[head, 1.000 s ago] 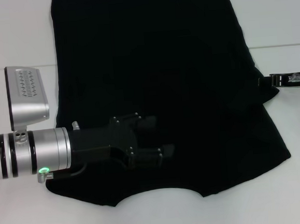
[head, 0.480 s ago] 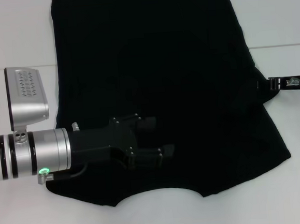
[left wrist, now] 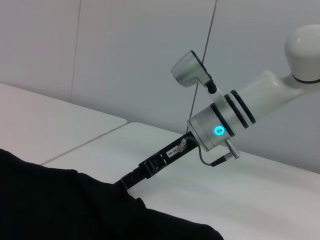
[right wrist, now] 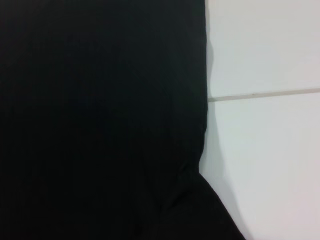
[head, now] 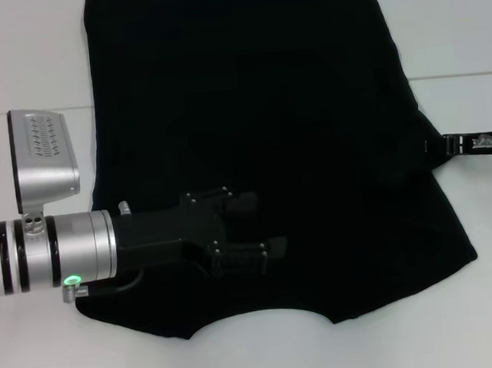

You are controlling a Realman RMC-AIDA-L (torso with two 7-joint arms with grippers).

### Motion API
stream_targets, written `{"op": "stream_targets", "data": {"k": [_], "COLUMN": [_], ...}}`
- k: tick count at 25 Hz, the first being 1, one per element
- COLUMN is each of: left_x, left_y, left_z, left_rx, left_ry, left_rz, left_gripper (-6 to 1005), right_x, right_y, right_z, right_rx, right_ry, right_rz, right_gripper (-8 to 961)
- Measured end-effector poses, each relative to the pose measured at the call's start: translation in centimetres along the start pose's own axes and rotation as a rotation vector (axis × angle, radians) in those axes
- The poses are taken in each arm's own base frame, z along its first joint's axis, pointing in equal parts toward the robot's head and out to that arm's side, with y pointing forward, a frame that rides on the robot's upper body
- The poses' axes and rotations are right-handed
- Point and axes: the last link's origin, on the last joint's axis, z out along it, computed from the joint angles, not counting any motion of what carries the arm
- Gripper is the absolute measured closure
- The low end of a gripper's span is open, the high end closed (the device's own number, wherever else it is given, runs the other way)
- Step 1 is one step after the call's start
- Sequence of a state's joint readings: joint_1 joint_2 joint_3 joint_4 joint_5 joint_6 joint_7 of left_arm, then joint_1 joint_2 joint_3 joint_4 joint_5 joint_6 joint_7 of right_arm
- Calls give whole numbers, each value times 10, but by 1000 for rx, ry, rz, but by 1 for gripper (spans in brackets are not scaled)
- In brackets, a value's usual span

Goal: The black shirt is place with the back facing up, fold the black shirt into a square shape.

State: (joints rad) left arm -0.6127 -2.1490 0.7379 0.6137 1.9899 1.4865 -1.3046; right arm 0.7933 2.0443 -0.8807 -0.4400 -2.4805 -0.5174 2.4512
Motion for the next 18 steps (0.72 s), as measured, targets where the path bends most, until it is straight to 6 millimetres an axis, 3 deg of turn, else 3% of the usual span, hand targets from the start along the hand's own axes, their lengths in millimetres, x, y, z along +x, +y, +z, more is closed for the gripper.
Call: {"op": "stream_targets", "data": {"k": [13,18], "left_x": [0,0], "left_y": [0,-1], "left_z": [-1,-1], "left_rx": [5,7], "left_ry": [4,1], "left_rz": [-1,0], "left_gripper": [127,127], "right_x": [-1,-1], "right_y": [3,6], "right_z": [0,1], "right_rx": [-9,-13], "right_ry": [5,6], "right_rz": [-6,-13], "right_gripper": [320,547]}}
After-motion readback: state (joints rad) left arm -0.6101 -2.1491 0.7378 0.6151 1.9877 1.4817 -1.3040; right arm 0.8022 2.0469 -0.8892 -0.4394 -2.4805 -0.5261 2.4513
